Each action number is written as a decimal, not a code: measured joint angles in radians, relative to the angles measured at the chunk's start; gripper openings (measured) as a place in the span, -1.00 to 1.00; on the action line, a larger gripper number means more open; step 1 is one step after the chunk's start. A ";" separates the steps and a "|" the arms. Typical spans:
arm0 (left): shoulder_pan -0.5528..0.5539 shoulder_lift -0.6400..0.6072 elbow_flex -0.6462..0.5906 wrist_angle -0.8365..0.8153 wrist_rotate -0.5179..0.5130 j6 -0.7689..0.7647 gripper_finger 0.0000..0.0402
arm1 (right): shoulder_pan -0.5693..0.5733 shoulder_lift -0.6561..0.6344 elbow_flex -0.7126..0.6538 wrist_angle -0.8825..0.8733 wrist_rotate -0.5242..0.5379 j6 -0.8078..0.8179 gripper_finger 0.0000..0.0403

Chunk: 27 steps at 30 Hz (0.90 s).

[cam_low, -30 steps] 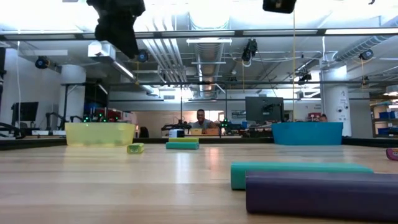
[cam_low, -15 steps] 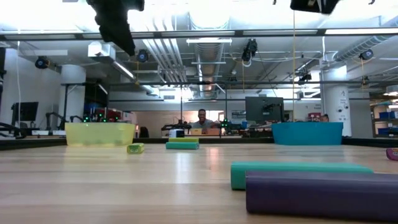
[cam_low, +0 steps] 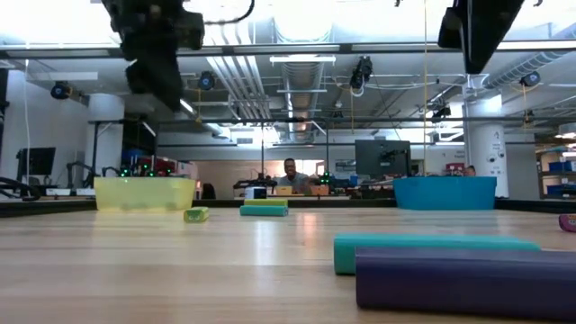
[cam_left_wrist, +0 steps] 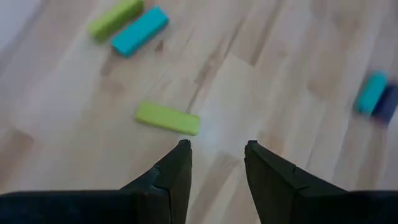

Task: Sort blocks
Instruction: Put the green block into the blue bin

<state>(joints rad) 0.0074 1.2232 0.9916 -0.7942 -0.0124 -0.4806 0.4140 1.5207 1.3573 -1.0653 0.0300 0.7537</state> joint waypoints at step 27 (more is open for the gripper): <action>-0.007 0.280 0.044 -0.061 -0.108 -1.049 -0.37 | -0.087 -0.328 -0.084 -0.035 0.321 0.065 -0.15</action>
<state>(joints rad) 0.0002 1.5035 1.0357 -0.8556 -0.1204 -1.5293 0.3274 1.1926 1.2733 -1.1002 0.3506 0.8188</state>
